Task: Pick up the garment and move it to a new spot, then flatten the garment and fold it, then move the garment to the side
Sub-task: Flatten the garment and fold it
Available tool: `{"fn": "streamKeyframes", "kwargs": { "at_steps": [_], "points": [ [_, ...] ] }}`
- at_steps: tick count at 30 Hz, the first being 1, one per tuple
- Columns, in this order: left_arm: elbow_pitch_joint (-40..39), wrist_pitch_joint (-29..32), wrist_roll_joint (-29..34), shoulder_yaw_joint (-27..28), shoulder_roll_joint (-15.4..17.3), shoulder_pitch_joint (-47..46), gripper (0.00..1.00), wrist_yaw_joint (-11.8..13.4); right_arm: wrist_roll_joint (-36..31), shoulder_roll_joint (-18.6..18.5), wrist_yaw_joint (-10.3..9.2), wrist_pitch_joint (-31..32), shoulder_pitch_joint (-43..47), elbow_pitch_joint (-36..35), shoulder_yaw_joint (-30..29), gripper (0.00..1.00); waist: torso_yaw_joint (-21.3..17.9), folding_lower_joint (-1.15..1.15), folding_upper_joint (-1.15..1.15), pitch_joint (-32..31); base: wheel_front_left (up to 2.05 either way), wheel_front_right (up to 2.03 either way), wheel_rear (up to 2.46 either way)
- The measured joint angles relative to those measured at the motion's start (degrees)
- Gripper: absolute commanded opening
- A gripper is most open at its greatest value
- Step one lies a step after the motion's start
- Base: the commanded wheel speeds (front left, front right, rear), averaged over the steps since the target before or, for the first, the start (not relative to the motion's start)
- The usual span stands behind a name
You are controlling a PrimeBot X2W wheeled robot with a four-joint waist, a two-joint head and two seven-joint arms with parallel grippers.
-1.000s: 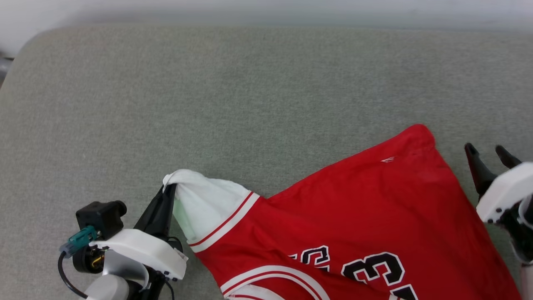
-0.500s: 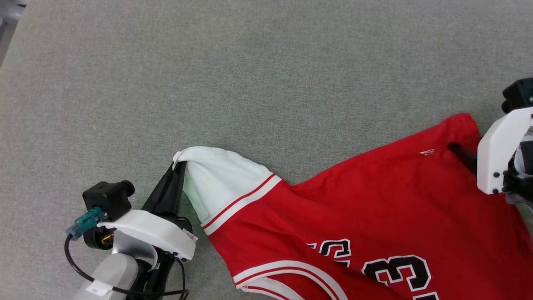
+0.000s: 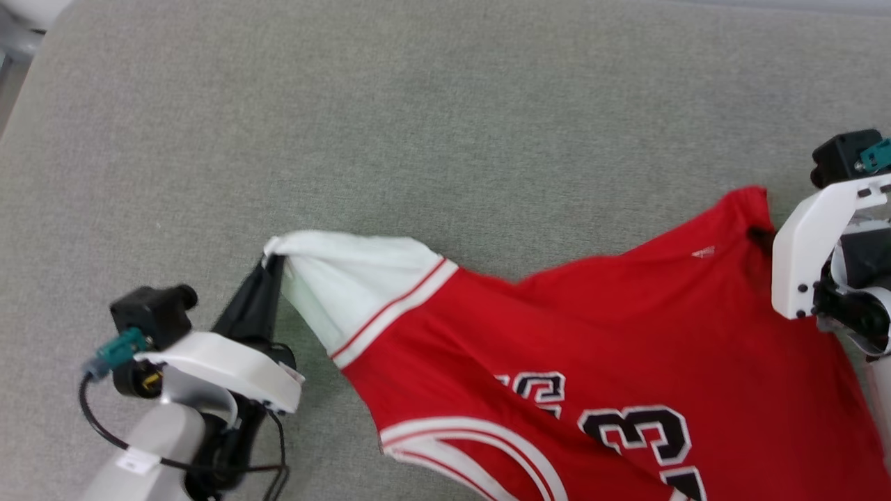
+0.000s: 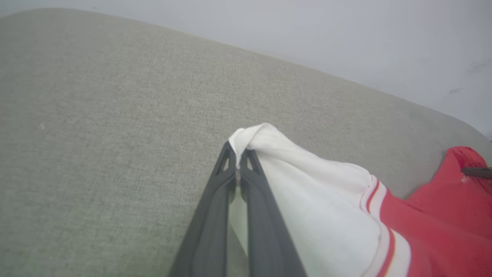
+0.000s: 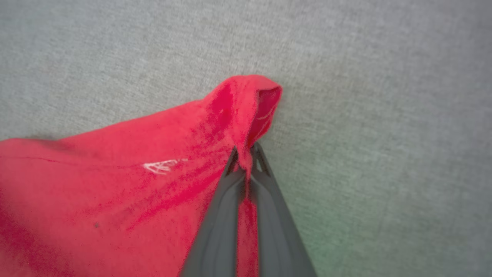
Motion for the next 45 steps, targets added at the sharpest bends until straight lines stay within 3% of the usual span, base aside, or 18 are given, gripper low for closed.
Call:
{"fn": "streamKeyframes", "kwargs": {
  "at_steps": [11,23,30,36,45],
  "points": [
    [1.1,2.4,-1.0,4.5,2.8,-12.7,0.00,-0.4,-6.2,3.3,0.00,-14.4,-7.9,4.5,-2.1,0.00,-4.4,0.00,0.00,-3.8,0.00,0.00,0.00],
    [16.9,4.0,-0.4,7.1,3.2,-41.5,0.00,-4.7,-13.9,6.2,0.01,-25.1,-27.5,10.2,-7.4,0.00,-7.3,0.00,0.00,-2.5,0.00,0.00,0.00],
    [26.5,2.7,1.1,9.0,5.7,-60.1,0.00,-7.7,-16.1,8.3,0.03,-30.1,-42.8,14.2,-9.5,0.00,-9.7,0.00,0.00,0.9,0.00,0.00,0.00],
    [29.5,3.7,1.3,8.4,5.4,-66.1,0.00,-9.0,-16.2,8.1,0.04,-31.9,-48.7,16.9,-11.4,0.00,-9.7,0.00,0.00,3.9,0.00,0.00,0.00],
    [33.4,4.5,0.4,7.8,4.5,-67.7,0.00,-9.7,-16.7,10.0,0.03,-35.3,-49.7,20.7,-11.5,0.00,-9.1,0.00,0.00,9.6,0.00,0.00,0.00]
  ]
}}
